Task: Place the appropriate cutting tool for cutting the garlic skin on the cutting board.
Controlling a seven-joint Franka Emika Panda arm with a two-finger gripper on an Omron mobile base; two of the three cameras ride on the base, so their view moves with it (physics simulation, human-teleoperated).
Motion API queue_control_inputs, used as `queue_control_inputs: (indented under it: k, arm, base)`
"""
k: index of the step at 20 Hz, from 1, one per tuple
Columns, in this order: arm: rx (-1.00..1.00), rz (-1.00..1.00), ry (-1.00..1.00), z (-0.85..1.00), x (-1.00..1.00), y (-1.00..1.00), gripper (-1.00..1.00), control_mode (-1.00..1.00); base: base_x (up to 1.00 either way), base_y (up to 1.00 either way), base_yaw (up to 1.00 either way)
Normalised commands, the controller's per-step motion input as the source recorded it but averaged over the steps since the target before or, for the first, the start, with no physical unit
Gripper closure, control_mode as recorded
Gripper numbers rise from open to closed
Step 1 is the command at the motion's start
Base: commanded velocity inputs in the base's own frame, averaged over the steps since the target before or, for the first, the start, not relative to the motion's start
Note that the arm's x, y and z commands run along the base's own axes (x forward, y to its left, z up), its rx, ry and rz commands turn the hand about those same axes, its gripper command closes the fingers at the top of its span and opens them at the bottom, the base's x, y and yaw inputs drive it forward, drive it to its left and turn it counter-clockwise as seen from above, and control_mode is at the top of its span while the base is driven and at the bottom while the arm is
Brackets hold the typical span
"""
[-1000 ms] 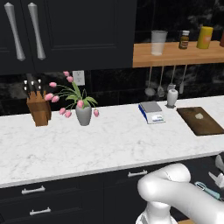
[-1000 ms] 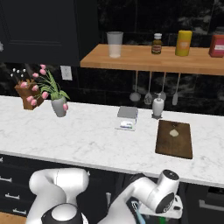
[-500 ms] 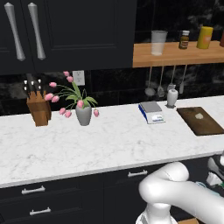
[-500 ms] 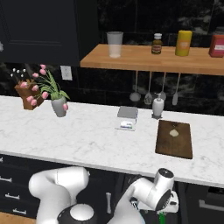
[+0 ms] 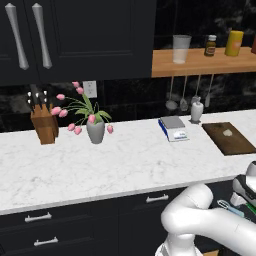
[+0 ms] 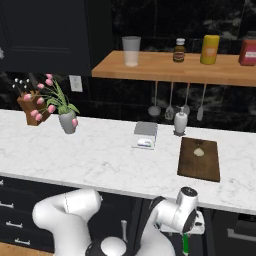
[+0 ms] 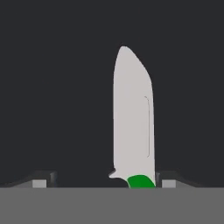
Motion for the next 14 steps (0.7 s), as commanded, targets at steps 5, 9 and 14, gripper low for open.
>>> queue_control_inputs:
  k: [5,9,14]
  arm:
    - [-0.03,0.00,0.00,-0.97,-0.60,0.04,1.00,-1.00]
    - [0.00,0.00,0.00,-0.84,-0.97,0.09,1.00,-1.00]
    - [0.00,0.00,0.00,-0.56,-0.95,0.00,1.00,-1.00]
  base:
    - [0.00,0.00,0.00]
    - [0.00,0.00,0.00]
    - [0.00,0.00,0.00]
